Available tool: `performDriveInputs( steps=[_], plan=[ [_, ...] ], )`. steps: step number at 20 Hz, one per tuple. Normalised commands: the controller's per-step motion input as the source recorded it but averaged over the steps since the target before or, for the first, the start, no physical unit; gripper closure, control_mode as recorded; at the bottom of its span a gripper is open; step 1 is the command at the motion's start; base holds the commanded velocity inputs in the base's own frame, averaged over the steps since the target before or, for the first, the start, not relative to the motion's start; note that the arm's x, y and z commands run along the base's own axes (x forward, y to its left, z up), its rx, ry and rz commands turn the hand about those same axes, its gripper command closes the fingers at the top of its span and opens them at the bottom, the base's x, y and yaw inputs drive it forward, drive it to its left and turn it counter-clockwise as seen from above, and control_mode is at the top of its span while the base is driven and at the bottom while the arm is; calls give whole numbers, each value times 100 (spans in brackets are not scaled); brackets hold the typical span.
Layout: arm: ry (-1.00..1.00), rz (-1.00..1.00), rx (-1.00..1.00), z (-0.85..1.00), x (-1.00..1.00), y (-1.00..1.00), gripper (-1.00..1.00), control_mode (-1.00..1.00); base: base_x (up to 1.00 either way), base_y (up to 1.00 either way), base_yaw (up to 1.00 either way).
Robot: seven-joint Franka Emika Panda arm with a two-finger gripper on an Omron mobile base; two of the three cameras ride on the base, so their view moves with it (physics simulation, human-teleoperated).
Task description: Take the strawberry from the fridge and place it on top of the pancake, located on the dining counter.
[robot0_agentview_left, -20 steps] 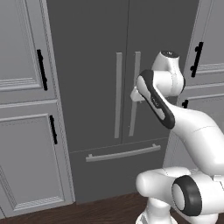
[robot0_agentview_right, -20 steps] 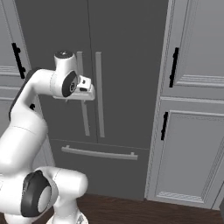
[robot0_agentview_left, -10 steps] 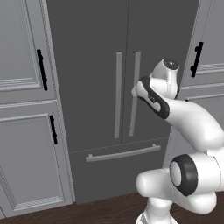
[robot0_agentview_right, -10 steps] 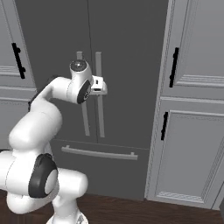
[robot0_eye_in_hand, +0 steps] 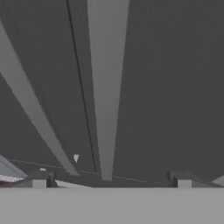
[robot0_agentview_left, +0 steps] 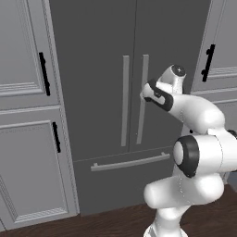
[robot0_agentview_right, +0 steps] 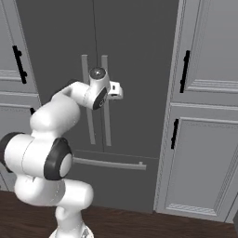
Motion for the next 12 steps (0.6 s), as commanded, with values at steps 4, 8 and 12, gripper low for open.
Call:
performDriveInputs(
  steps=[4,8,12],
  plan=[
    [0,-9,4,0,59,24,-100,-100,0,0,0],
    [0,-7,0,-1,52,20,-100,-100,0,0,0],
    [0,0,4,0,49,-1,-100,-100,0,0,0]
  ],
)
